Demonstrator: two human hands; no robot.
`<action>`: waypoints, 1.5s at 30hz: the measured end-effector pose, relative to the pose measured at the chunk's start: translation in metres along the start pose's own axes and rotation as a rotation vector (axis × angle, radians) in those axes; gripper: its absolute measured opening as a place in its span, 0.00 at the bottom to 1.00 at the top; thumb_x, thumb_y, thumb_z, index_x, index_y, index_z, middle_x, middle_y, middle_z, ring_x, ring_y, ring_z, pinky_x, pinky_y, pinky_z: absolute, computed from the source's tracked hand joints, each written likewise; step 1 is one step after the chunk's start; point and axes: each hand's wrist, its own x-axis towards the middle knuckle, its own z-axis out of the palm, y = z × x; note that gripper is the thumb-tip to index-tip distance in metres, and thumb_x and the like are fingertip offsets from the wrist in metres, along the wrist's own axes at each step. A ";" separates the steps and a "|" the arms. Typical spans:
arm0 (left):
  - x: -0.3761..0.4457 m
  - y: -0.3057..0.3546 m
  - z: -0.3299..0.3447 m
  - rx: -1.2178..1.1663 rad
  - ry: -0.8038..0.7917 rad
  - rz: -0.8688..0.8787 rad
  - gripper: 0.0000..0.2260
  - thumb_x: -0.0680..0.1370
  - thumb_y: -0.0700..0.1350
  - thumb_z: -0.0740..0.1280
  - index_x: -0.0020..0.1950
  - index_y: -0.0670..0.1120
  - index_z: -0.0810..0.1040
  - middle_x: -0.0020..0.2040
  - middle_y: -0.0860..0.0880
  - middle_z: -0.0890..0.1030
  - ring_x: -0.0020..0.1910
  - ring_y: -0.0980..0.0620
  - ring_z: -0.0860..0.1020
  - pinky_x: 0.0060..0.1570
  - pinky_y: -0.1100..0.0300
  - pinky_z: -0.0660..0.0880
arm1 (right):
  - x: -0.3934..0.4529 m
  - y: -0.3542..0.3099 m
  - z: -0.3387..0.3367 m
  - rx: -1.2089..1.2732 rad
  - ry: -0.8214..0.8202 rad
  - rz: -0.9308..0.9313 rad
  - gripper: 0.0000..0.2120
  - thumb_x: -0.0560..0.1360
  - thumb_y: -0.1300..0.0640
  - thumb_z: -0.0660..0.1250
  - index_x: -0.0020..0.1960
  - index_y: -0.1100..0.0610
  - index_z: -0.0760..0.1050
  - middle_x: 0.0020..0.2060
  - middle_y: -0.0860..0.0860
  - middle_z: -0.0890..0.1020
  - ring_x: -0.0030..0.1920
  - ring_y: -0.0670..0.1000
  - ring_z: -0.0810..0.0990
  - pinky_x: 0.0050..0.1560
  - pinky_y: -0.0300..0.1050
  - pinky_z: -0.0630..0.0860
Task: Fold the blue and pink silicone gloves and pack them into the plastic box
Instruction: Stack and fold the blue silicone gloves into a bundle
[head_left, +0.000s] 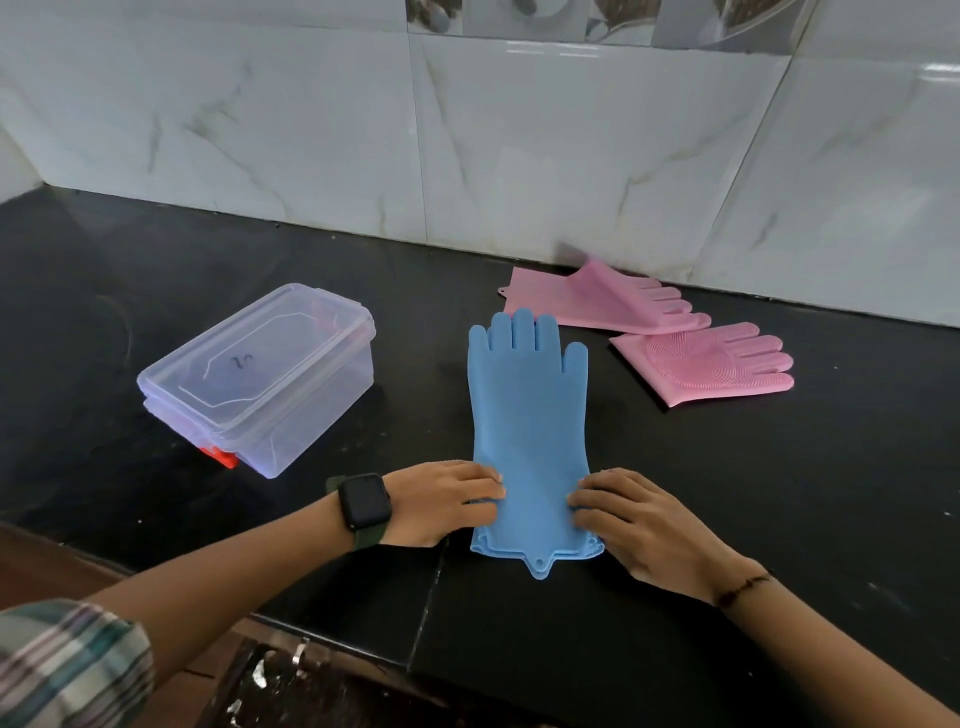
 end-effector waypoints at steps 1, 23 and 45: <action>0.000 0.001 0.003 0.009 0.034 -0.017 0.13 0.59 0.35 0.76 0.42 0.44 0.79 0.51 0.46 0.84 0.55 0.46 0.82 0.52 0.57 0.81 | 0.002 -0.001 0.001 0.080 0.028 0.056 0.09 0.67 0.63 0.73 0.47 0.57 0.81 0.49 0.50 0.85 0.53 0.53 0.82 0.56 0.48 0.79; 0.068 -0.065 0.006 -0.068 0.098 -1.069 0.24 0.73 0.41 0.64 0.68 0.49 0.65 0.60 0.41 0.75 0.50 0.40 0.77 0.44 0.49 0.75 | 0.120 0.067 0.021 0.465 0.012 1.077 0.22 0.70 0.63 0.60 0.63 0.56 0.62 0.36 0.53 0.74 0.33 0.56 0.71 0.27 0.42 0.61; 0.017 -0.100 0.036 -0.462 -0.093 -0.376 0.33 0.74 0.42 0.62 0.76 0.46 0.53 0.78 0.51 0.48 0.74 0.59 0.39 0.71 0.64 0.36 | 0.064 0.084 0.020 0.164 -0.247 0.210 0.32 0.71 0.64 0.56 0.75 0.53 0.57 0.75 0.48 0.58 0.74 0.44 0.42 0.72 0.40 0.34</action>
